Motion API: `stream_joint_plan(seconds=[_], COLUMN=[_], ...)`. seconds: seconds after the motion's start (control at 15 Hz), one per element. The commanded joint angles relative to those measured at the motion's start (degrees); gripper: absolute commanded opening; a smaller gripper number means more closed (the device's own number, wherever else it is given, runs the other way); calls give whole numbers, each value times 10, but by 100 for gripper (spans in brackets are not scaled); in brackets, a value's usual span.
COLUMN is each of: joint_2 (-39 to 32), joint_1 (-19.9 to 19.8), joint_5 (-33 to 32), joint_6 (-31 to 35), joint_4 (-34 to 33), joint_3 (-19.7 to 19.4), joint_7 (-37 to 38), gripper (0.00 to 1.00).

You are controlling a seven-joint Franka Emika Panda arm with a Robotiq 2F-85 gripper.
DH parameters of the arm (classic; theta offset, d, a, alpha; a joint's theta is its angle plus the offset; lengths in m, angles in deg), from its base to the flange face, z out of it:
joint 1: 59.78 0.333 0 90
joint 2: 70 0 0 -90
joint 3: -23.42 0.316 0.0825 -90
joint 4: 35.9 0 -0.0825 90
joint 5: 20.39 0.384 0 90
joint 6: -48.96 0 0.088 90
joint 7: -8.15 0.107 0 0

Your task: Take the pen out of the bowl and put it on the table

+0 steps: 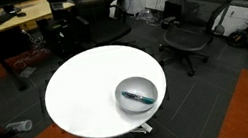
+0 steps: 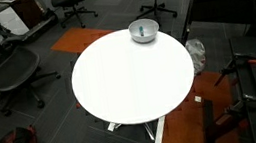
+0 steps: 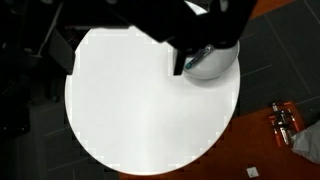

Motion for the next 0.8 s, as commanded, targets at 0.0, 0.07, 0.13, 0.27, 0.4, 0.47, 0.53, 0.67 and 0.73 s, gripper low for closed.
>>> stream_joint_plan(seconds=[0.0,0.07,0.13,0.27,0.4,0.47,0.53,0.67,0.73], joint_2=[-3,-6,-11,-21,-35,-43,-54,-75,-85], joint_1=[-14,-14,-15,-15,-16,-15,-15,-14,-14], joint_5=[22,25,26,24,20,17,13,8,5], joint_6=[69,87,106,143,181,200,217,247,256], joint_4=[37,45,51,62,68,70,69,67,65], joint_3=[16,17,19,21,23,24,25,27,27], joint_7=[65,81,97,134,176,198,220,254,272], gripper=[100,100,100,100,100,100,100,100,100])
